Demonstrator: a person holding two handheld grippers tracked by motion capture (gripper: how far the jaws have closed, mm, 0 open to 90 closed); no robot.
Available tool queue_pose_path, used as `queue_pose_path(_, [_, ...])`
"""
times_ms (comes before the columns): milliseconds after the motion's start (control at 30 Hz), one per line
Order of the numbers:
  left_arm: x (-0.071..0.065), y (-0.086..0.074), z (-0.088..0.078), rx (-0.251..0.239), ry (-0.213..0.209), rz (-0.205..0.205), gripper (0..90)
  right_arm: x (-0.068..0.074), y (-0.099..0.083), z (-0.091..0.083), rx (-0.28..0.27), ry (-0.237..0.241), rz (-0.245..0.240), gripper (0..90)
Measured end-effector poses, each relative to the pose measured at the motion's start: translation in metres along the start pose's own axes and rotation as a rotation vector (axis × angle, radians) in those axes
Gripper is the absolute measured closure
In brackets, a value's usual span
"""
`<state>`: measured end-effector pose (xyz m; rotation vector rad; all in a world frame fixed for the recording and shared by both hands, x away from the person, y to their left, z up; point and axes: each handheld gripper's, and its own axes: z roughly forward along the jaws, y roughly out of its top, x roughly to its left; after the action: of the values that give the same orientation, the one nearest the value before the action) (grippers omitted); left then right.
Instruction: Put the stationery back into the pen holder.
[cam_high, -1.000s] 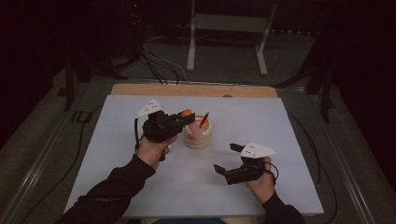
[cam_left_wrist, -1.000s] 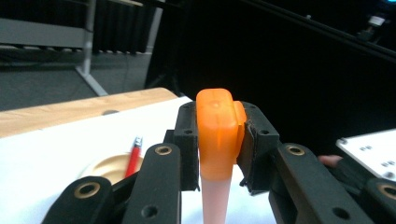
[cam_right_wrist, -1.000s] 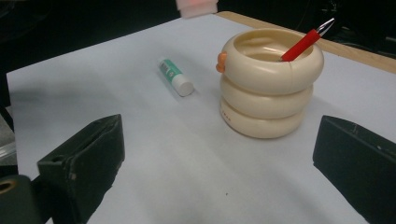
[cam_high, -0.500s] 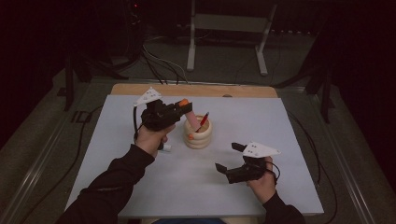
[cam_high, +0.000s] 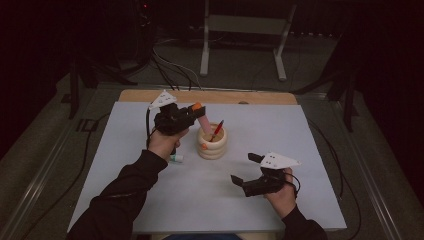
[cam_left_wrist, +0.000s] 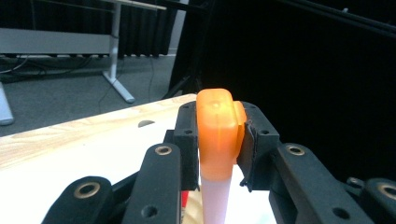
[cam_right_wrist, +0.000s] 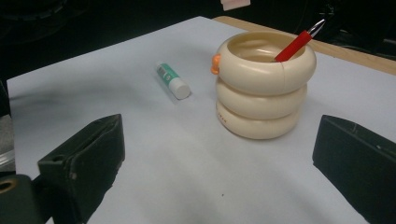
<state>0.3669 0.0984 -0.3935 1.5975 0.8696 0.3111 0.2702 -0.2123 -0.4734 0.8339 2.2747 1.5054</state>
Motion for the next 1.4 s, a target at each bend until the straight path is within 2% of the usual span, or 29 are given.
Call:
queue_pose_path(333, [0.007, -0.010, 0.015, 0.013, 0.018, 0.014, 72.5, -0.001, 0.000, 0.000, 0.005, 0.020, 0.015, 2.3])
queue_pose_path(767, [0.016, -0.025, 0.033, 0.042, 0.058, 0.014, 72.3, -0.002, -0.001, -0.002, -0.005, 0.016, 0.015, 2.3])
queue_pose_path(933, [0.015, -0.030, 0.037, 0.057, 0.066, 0.022, 72.3, -0.002, -0.001, -0.002, -0.005, 0.019, 0.012, 2.3])
queue_pose_path(1133, [0.011, -0.037, 0.042, 0.091, 0.105, 0.054, 72.1, -0.001, -0.001, -0.002, 0.000, 0.023, 0.010, 2.3])
queue_pose_path(1267, [0.009, -0.040, 0.046, 0.114, 0.099, 0.058, 72.0, -0.002, -0.001, -0.002, 0.001, 0.026, 0.012, 2.3])
queue_pose_path(1400, [0.008, -0.044, 0.049, 0.136, 0.111, 0.054, 72.0, -0.002, 0.000, -0.003, -0.004, 0.025, 0.013, 2.3])
